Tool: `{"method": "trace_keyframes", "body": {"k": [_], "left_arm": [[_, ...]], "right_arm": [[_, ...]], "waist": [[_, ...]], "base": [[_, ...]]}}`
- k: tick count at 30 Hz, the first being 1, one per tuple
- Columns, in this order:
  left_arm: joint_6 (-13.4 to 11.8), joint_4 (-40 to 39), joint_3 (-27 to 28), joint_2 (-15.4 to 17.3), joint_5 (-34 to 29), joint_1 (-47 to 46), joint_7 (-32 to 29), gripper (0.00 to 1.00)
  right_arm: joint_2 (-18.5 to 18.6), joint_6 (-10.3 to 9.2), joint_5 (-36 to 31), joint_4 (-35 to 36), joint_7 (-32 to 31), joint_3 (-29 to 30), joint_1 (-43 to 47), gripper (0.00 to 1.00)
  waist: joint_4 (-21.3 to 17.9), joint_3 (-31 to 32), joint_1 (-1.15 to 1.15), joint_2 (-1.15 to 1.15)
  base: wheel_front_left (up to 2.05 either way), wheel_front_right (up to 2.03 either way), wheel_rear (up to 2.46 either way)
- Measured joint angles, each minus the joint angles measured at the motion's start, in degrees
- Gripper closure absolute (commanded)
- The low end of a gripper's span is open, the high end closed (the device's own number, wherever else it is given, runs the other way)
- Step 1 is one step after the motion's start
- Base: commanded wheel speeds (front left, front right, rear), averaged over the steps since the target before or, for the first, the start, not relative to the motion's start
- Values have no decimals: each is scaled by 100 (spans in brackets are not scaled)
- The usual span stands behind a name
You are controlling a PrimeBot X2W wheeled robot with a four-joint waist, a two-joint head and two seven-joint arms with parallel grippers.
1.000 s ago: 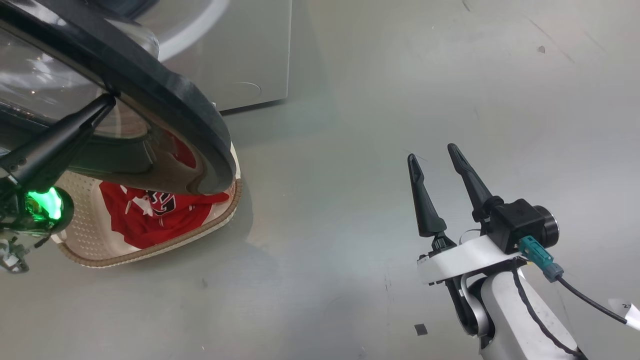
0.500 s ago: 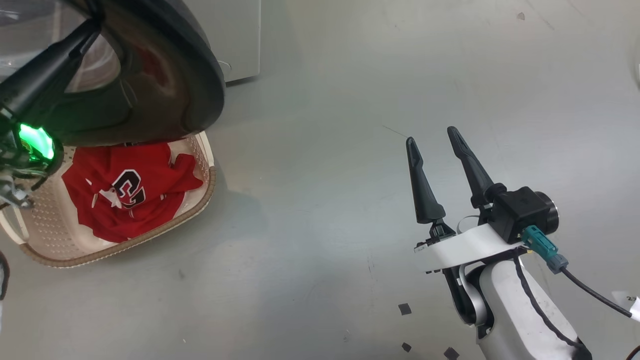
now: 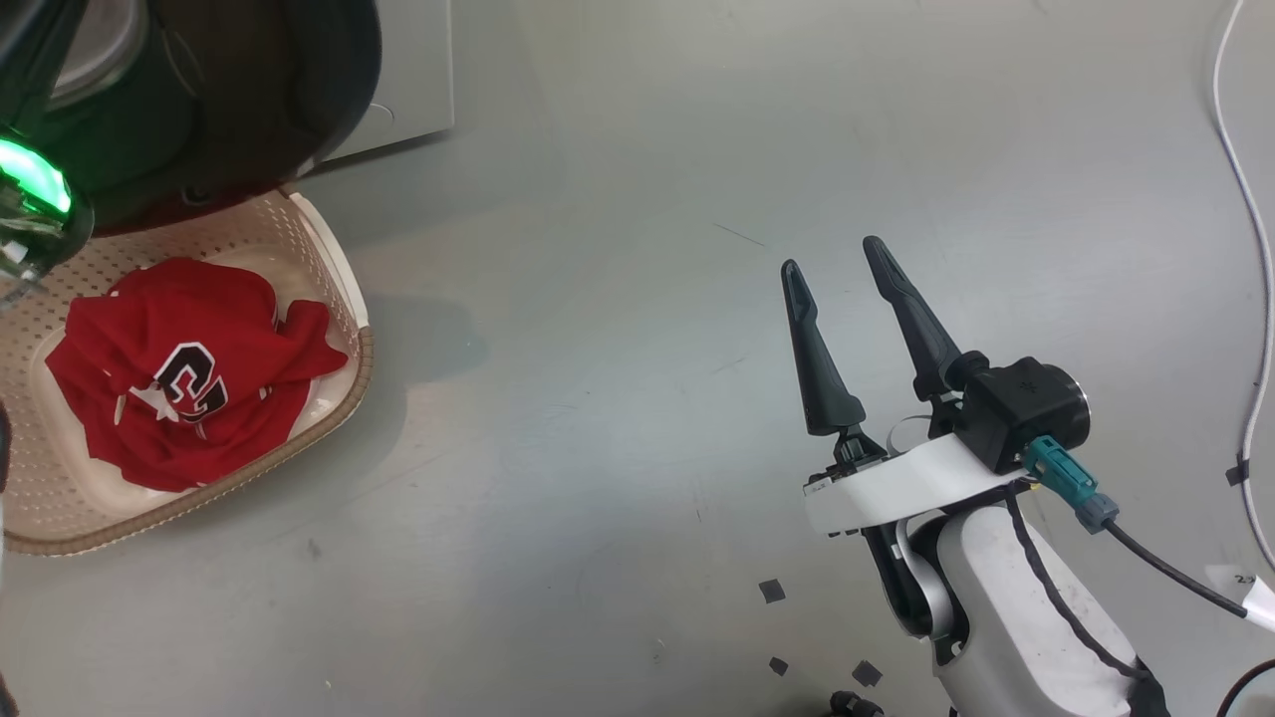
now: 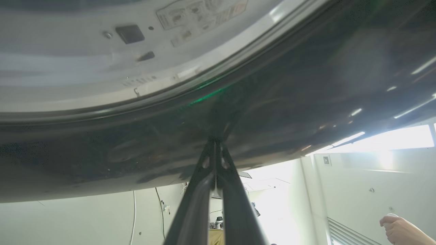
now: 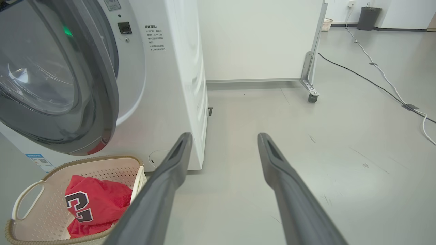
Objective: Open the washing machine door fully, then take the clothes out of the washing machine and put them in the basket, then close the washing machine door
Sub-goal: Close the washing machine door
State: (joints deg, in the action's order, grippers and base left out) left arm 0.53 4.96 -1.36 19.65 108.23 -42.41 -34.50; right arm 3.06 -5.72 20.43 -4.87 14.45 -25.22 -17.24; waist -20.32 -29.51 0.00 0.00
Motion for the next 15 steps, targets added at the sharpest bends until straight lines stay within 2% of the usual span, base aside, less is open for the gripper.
{"method": "trace_keyframes", "body": {"k": [4, 15], "left_arm": [[0, 294, -21, -122, -31, -279, 132, 100], [37, 824, -51, -181, -100, -639, 189, 100]], "right_arm": [[0, -7, 29, -2, 0, -18, -1, 0], [-13, -48, 76, -22, 0, -55, -15, 0]], "waist": [[-57, -34, 0, 0], [-131, -16, 0, 0]], "base": [[0, 0, 0], [0, 0, 0]]}}
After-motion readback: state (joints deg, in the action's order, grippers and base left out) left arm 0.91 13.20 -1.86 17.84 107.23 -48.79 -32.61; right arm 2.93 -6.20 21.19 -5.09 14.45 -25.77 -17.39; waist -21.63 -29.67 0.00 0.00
